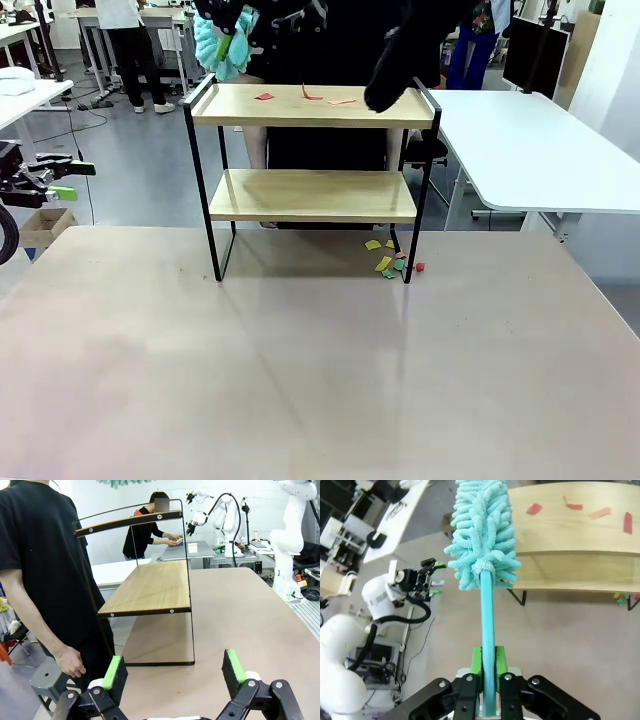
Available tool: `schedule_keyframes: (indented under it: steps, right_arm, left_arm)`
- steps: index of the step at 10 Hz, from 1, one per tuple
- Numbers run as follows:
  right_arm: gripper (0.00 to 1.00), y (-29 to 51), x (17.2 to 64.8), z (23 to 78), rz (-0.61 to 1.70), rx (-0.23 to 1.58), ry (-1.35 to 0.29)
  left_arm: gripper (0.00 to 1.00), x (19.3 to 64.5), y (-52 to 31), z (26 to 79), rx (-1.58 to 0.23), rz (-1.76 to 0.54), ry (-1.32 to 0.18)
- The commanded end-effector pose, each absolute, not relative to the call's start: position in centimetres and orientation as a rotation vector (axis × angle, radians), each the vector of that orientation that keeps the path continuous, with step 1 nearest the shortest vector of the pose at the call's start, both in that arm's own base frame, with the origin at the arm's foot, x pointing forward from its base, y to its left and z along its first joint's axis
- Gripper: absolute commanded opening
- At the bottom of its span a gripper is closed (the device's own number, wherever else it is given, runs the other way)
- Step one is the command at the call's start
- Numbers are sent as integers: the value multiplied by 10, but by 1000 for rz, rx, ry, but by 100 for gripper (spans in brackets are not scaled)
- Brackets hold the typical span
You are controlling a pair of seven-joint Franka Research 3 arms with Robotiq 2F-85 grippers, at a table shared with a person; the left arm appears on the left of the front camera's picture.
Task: Clean the shelf.
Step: Clean the specific section of the Shelf indicated by the human with the Duster.
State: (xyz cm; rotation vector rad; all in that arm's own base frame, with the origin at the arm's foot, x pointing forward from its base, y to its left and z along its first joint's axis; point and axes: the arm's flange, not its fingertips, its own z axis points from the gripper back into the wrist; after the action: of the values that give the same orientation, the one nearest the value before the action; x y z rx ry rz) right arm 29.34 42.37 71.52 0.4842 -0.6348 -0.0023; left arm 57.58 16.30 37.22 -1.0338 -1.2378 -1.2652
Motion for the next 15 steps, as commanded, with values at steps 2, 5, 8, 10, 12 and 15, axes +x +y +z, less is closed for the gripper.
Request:
schedule_keyframes:
  steps: [2,5,8,10,12,15]
  right_arm:
    - [14,473,319,729,-80,415,-647]
    - [14,500,347,721,-107,375,-636]
    - [14,525,368,714,-116,370,-641]
    - [14,538,380,703,-125,340,-623]
    - [14,543,385,691,-134,326,-596]
    - [14,536,383,684,-164,289,-592]
  left_arm:
    - [100,573,163,375,-1030,-1282,-1235]
    - [100,573,163,375,-1030,-1282,-1235]
    - [100,573,163,375,-1030,-1282,-1235]
    - [100,573,163,375,-1030,-1282,-1235]
    - [100,573,163,375,-1030,-1282,-1235]
    - [100,573,163,375,-1030,-1282,-1235]
